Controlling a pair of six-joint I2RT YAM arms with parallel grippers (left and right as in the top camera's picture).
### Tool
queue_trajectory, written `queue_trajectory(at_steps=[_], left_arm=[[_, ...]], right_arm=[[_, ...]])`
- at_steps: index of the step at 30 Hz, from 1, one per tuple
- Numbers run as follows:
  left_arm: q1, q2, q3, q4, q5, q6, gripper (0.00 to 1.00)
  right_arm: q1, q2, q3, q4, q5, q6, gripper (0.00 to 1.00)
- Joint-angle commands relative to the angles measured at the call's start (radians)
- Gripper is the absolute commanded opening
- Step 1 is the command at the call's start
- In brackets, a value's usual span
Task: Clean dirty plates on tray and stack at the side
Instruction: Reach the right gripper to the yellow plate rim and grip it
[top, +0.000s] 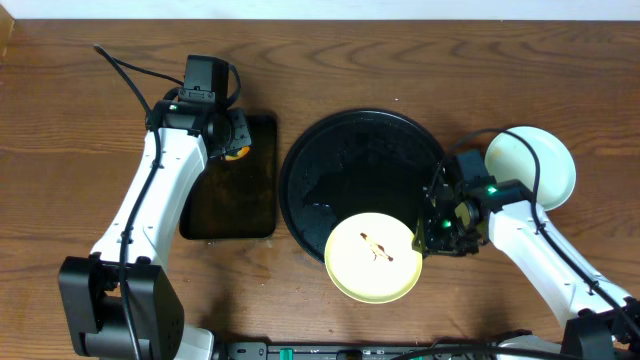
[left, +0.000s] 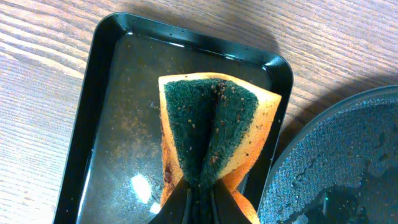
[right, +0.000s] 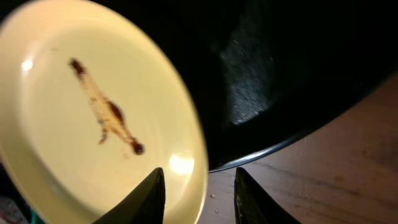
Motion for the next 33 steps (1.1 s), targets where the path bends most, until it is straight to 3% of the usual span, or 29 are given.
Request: queue_trajectory(at_steps=[1,13,23,33], left_arm=[[0.004,0.000,0.007,-0.002,-0.011,0.016,0.08],[0.004,0.000,0.007,-0.003,-0.011,0.016,0.08],[0.004,0.000,0.007,-0.007,-0.006,0.016,0.08],[-0.039,0.001,0.007,-0.005,0.229,0.017,0.08]], right_arm=[[0.011,0.004,-0.047,0.031,-0.006,0.037,0.33],[0.011,0.004,-0.085,0.123,-0.043,0.054,0.02],[0.011,0.004,-0.085,0.312,0.079,0.138,0.01],[0.011,0.032,-0.085,0.507,0.145,0.138,0.01]])
